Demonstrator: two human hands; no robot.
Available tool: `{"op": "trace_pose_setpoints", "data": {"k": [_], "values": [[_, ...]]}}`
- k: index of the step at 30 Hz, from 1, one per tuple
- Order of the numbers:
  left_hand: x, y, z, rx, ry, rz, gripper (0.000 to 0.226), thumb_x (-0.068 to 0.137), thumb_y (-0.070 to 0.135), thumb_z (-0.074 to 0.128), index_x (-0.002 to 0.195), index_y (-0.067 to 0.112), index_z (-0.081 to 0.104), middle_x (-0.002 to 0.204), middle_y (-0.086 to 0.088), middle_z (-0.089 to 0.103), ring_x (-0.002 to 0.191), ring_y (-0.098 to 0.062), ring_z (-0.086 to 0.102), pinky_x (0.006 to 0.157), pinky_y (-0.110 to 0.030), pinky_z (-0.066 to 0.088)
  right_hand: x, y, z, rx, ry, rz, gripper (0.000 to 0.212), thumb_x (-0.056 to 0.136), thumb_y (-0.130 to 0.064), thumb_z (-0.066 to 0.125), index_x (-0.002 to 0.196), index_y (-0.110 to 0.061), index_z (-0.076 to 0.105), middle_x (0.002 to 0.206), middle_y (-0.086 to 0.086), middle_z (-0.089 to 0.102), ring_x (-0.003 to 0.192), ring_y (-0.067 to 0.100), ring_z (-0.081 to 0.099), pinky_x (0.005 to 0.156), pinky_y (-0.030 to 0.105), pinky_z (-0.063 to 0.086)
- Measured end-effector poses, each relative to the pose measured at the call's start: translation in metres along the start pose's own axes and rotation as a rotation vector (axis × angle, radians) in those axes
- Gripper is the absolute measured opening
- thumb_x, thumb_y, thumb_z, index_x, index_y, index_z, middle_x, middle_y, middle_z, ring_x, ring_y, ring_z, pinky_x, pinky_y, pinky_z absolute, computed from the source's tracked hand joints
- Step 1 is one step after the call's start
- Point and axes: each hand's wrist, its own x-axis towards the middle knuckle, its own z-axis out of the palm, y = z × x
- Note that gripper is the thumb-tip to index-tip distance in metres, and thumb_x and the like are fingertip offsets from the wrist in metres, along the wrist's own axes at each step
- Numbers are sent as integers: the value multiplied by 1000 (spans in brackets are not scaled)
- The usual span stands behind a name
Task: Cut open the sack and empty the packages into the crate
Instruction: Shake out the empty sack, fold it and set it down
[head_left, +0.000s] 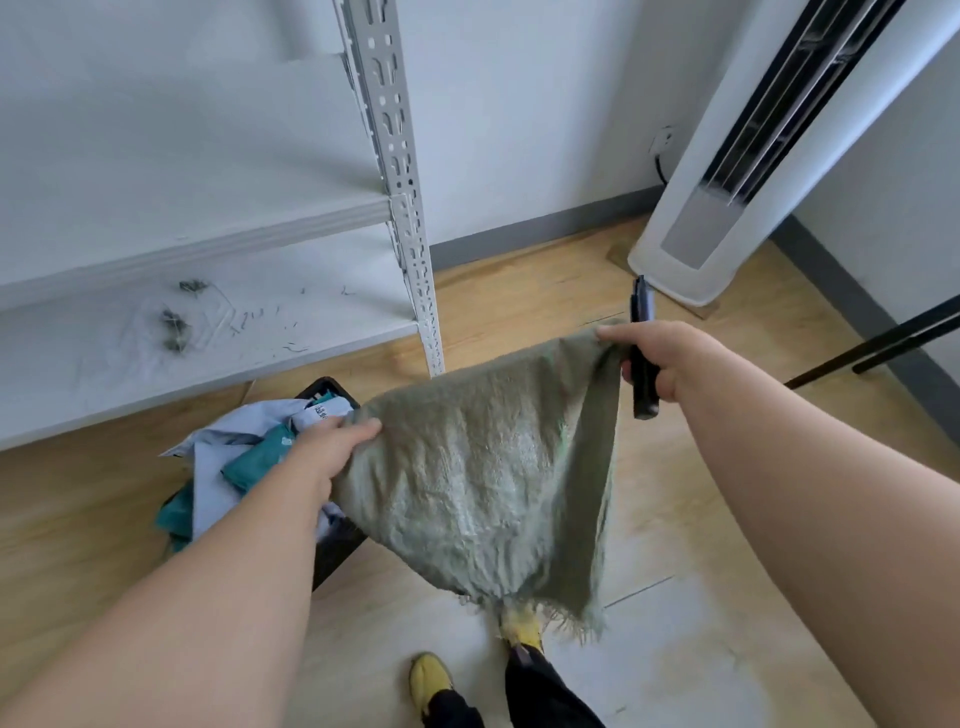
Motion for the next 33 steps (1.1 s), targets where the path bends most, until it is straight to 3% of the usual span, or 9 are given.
{"op": "trace_pose_setpoints", "data": {"k": [3, 7, 10, 12, 15, 20, 25, 30, 33], "values": [[2, 19, -21, 70, 139, 206, 64, 79, 41, 76, 130, 13, 51, 123, -1, 57, 111, -28, 57, 96, -39, 44, 1, -2, -4, -111, 30, -77, 25, 79, -14, 77, 86, -13, 54, 66, 4, 49, 53, 14, 41, 54, 27, 38], [-1, 48, -36, -49, 23, 241, 67, 74, 58, 72, 124, 17, 57, 118, -1, 66, 104, -22, 62, 99, -46, 45, 3, -11, -2, 214, -34, -379, 25, 80, -19, 77, 97, -20, 59, 75, 0, 55, 60, 12, 48, 58, 25, 43], [1, 49, -40, 181, -66, 181, 86, 50, 77, 75, 118, 26, 61, 121, -1, 66, 110, -28, 61, 104, -51, 39, -1, -1, 5, -126, -53, -315, 32, 75, -29, 82, 95, -15, 60, 78, 3, 56, 61, 16, 47, 61, 29, 45], [7, 47, -43, 27, -39, 211, 68, 58, 65, 80, 109, 22, 65, 108, -7, 72, 98, -31, 67, 98, -53, 47, -2, 4, 14, -168, 6, -284, 36, 75, -28, 82, 99, -12, 61, 81, 4, 59, 63, 18, 50, 62, 30, 46], [0, 51, -42, -213, 52, 249, 22, 81, 39, 74, 92, 21, 68, 92, -7, 74, 90, -30, 68, 95, -56, 49, -4, 2, 23, -7, 8, -341, 33, 75, -29, 82, 95, -15, 60, 82, 1, 60, 69, 17, 54, 64, 29, 46], [-10, 78, -38, -567, -19, 195, 23, 90, 34, 63, 99, 13, 67, 93, -5, 75, 82, -21, 72, 70, -38, 57, -10, -16, 28, 646, -369, -333, 16, 89, -25, 66, 83, -18, 53, 68, -4, 50, 52, 4, 48, 46, 15, 41], [-15, 94, -43, -561, -19, 228, 24, 91, 33, 62, 101, 12, 67, 92, -5, 76, 86, -22, 71, 76, -42, 56, -7, -1, 39, -122, -23, -351, 42, 71, -36, 83, 100, -11, 65, 86, 5, 64, 65, 18, 54, 63, 32, 48], [-8, 90, -68, -471, 207, 357, 24, 78, 36, 77, 91, 18, 67, 105, -10, 73, 93, -27, 71, 85, -51, 55, -13, -16, 37, 167, 67, -343, 44, 70, -41, 83, 95, -14, 61, 77, 1, 58, 63, 16, 55, 61, 31, 50], [-17, 94, -74, -378, 4, 379, 57, 73, 56, 73, 115, 18, 63, 115, -1, 70, 109, -22, 65, 94, -51, 49, -15, -25, 34, 492, -168, -235, 27, 78, -34, 78, 84, -16, 59, 69, -2, 54, 49, 9, 49, 49, 21, 46]]}}
